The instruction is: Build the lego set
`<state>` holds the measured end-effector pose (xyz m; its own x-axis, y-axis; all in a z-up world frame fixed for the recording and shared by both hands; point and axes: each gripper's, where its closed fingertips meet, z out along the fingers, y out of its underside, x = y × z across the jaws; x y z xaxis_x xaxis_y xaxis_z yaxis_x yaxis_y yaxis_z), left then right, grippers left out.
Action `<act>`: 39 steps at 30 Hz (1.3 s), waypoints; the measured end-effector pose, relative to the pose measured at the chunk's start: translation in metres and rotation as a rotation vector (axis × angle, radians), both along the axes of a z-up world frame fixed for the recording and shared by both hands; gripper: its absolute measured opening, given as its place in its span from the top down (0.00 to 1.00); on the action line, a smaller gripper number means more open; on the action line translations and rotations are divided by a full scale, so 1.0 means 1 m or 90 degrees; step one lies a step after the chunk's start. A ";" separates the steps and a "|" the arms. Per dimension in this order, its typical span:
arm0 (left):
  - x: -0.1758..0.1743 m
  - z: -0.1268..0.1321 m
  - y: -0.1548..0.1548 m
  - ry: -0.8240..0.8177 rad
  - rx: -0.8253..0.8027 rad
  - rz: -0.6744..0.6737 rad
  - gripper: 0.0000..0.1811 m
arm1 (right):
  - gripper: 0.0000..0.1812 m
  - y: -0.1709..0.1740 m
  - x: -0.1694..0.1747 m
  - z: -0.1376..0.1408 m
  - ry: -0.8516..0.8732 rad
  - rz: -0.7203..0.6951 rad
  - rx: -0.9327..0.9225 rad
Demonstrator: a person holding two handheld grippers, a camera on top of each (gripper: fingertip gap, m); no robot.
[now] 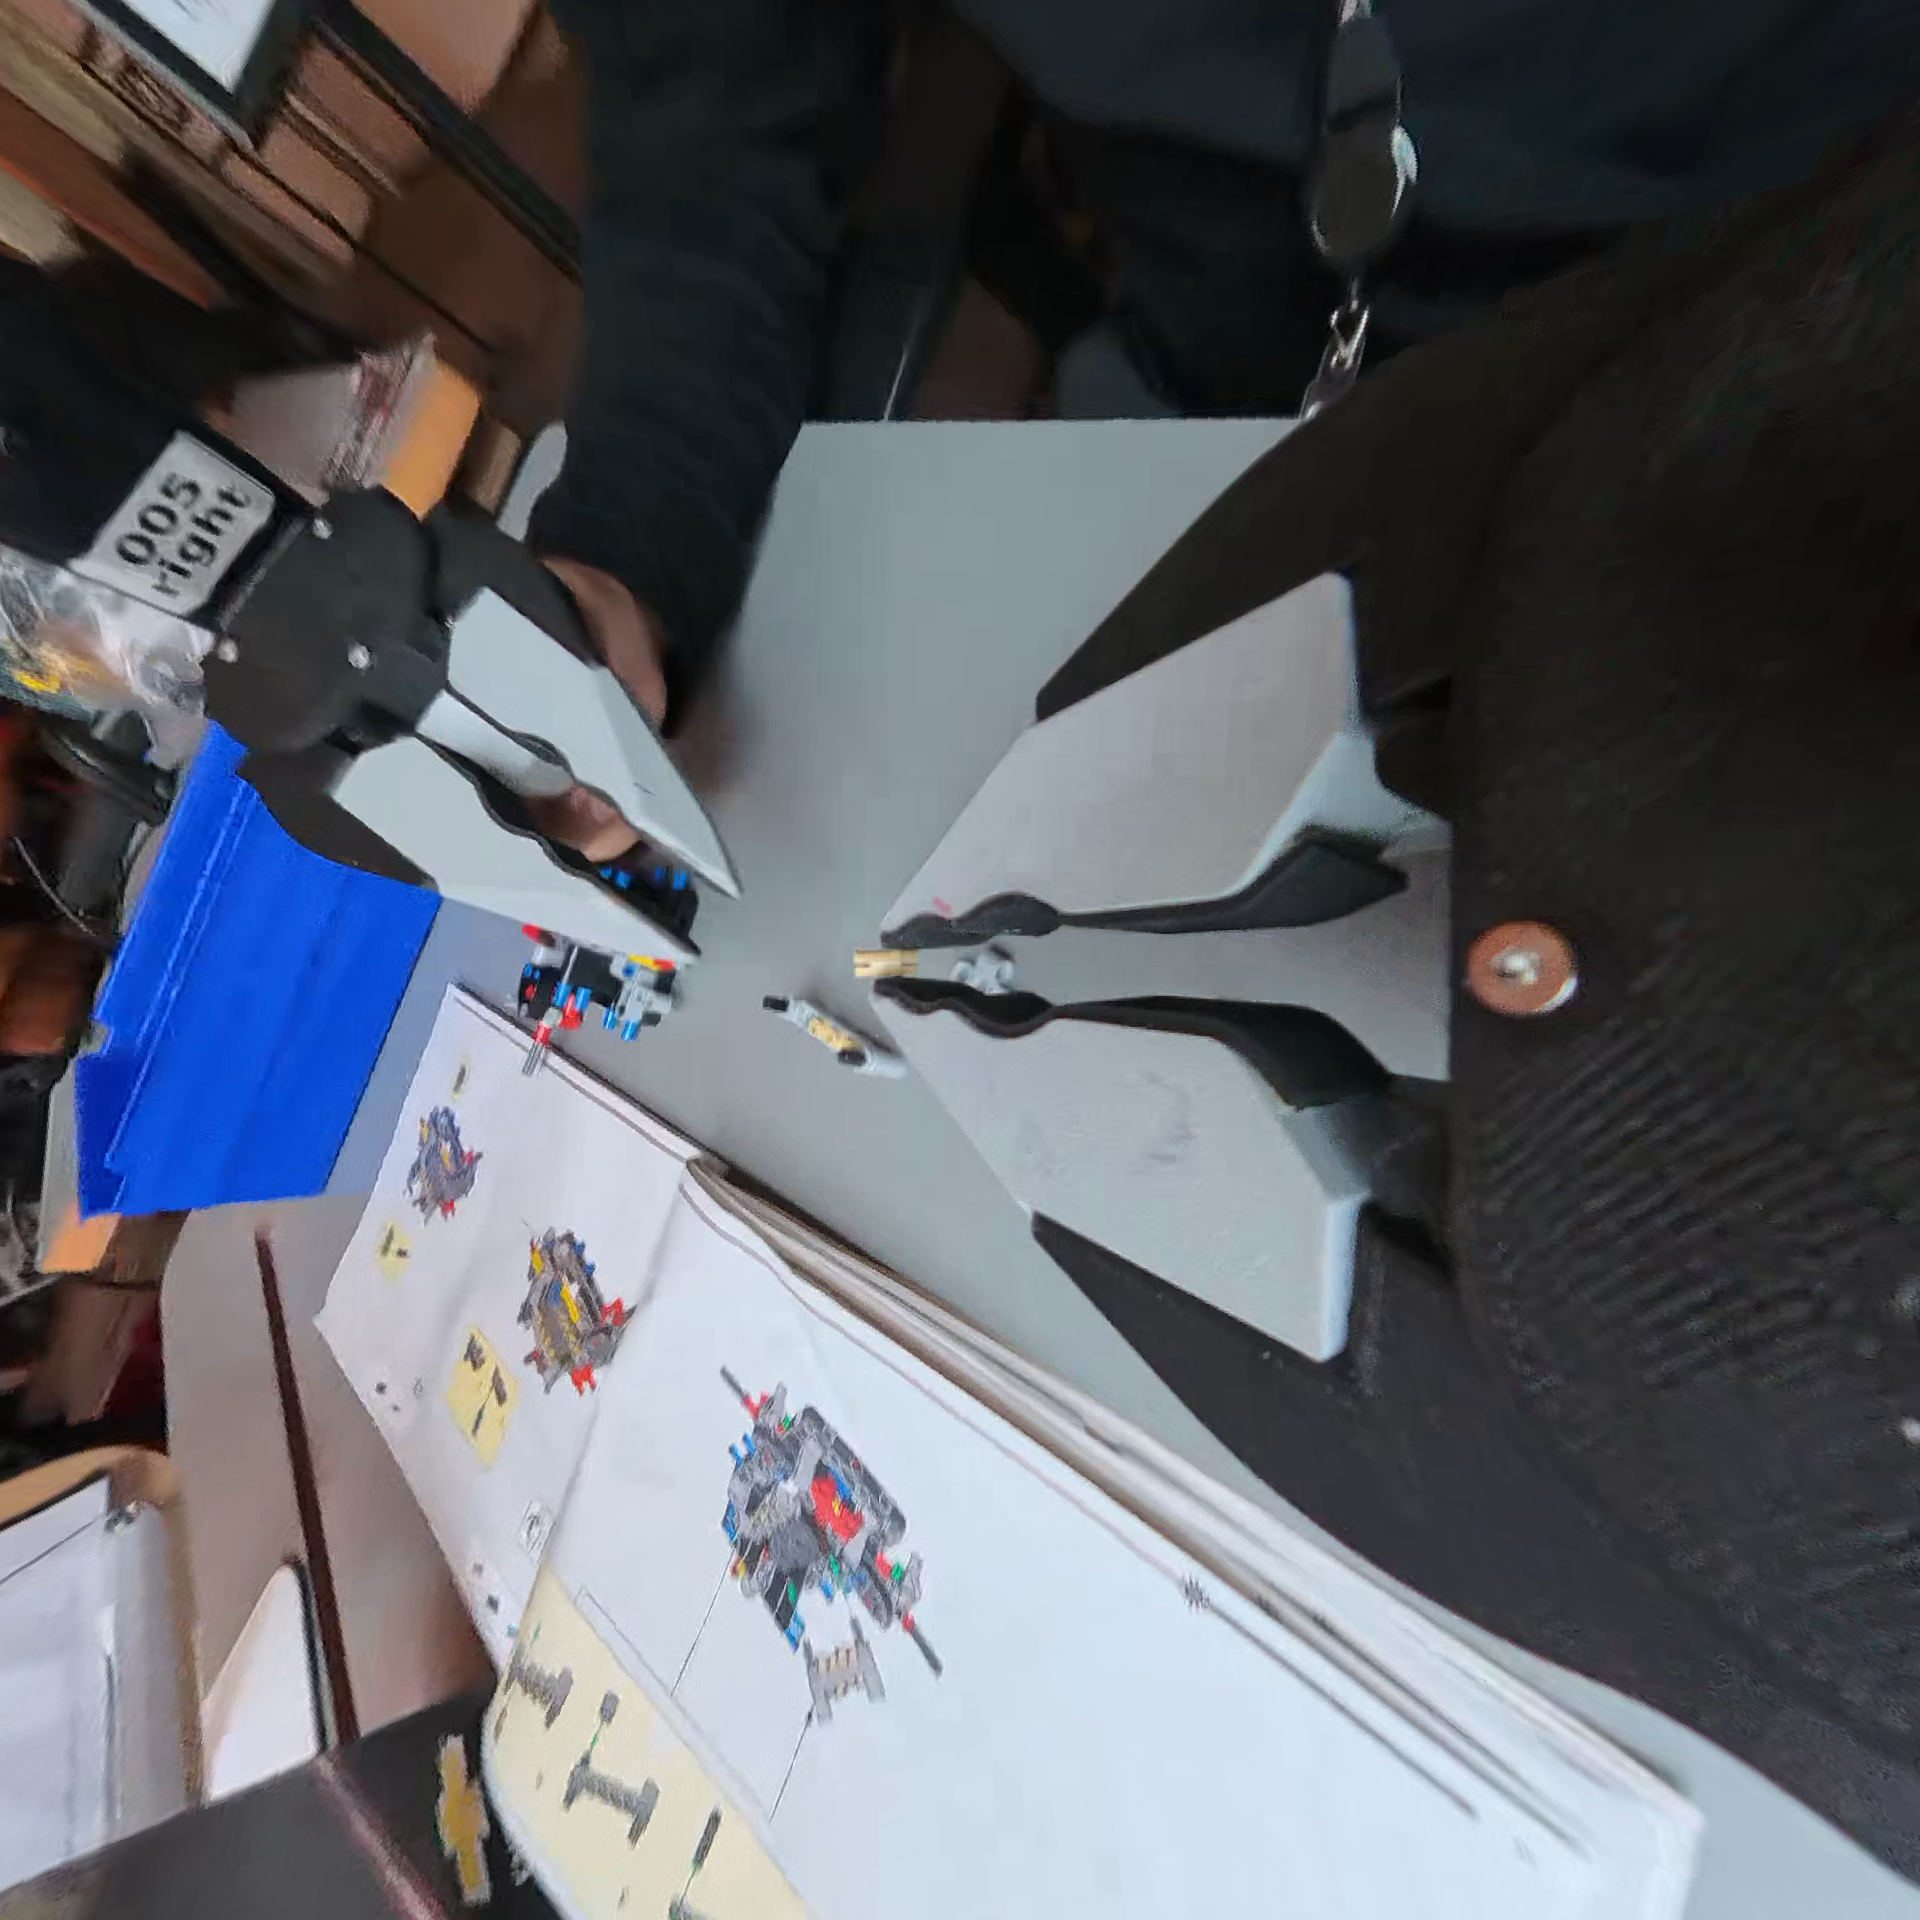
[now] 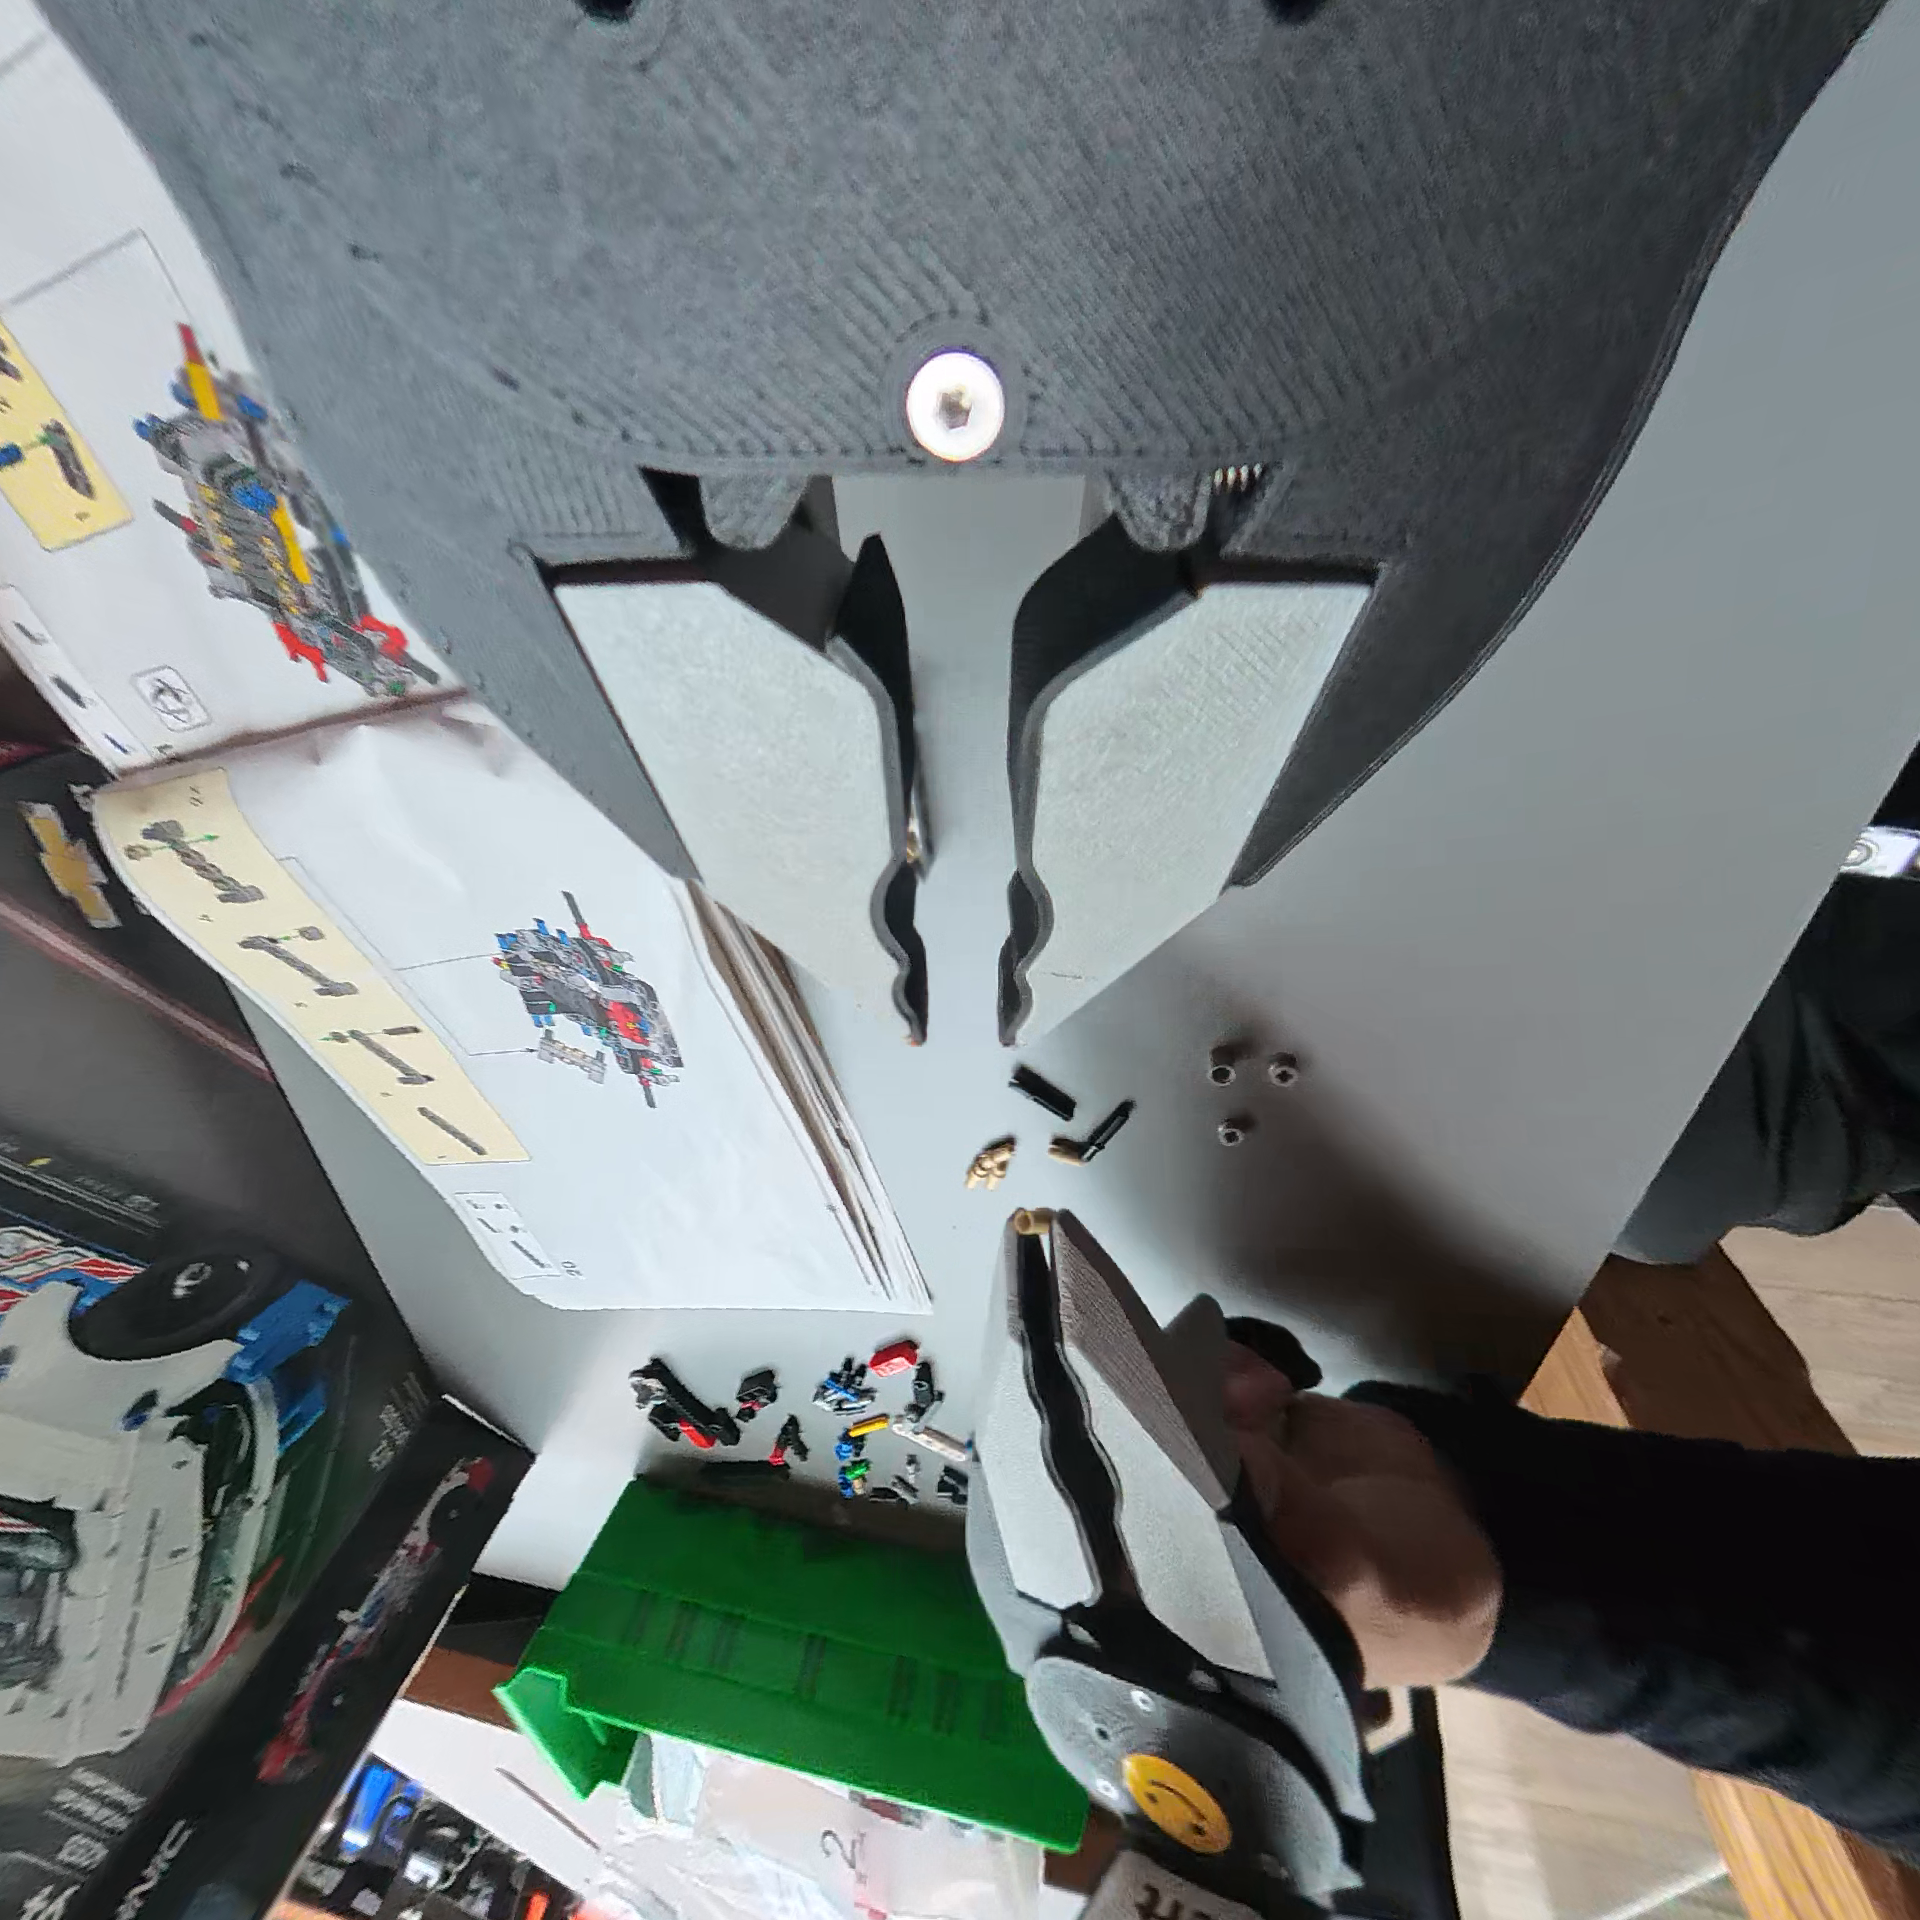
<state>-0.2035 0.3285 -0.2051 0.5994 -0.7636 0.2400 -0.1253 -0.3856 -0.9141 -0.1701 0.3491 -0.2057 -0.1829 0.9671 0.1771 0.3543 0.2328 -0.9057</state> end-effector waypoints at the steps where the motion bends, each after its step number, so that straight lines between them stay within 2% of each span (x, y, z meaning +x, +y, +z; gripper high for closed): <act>1: 0.000 -0.006 -0.002 -0.002 -0.019 -0.010 0.99 | 0.94 -0.005 -0.003 -0.004 -0.009 0.010 -0.001; 3: -0.005 -0.022 -0.001 0.028 -0.047 -0.001 0.99 | 0.94 -0.015 -0.008 -0.010 -0.020 0.028 0.008; 5: -0.002 -0.025 -0.005 0.014 -0.063 -0.016 0.99 | 0.94 -0.022 -0.012 -0.014 -0.030 0.038 0.027; 8: 0.004 -0.023 -0.007 -0.016 -0.085 -0.036 0.99 | 0.93 -0.030 -0.016 -0.017 -0.035 0.038 0.074; 13: 0.017 -0.018 -0.008 -0.088 -0.150 -0.054 0.99 | 0.92 -0.026 -0.023 -0.009 -0.007 -0.025 0.161; 18: 0.030 -0.010 -0.012 -0.151 -0.201 -0.098 0.98 | 0.91 -0.032 -0.018 -0.013 -0.020 0.001 0.268; 25: 0.033 -0.009 -0.015 -0.154 -0.229 -0.124 0.98 | 0.97 -0.034 -0.016 -0.013 -0.021 0.005 0.371; 31: 0.030 -0.010 -0.007 -0.182 -0.263 -0.092 0.98 | 0.99 -0.024 -0.017 -0.014 -0.036 -0.034 0.445; 39: 0.017 -0.010 0.007 -0.141 -0.215 -0.026 1.00 | 1.00 -0.010 -0.018 -0.020 -0.064 -0.077 0.323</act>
<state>-0.1868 0.3351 -0.2149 0.4755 -0.6417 0.6017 0.0396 -0.6677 -0.7434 -0.1882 0.3390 -0.2260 -0.1148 0.7795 0.6158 0.4846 0.5851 -0.6502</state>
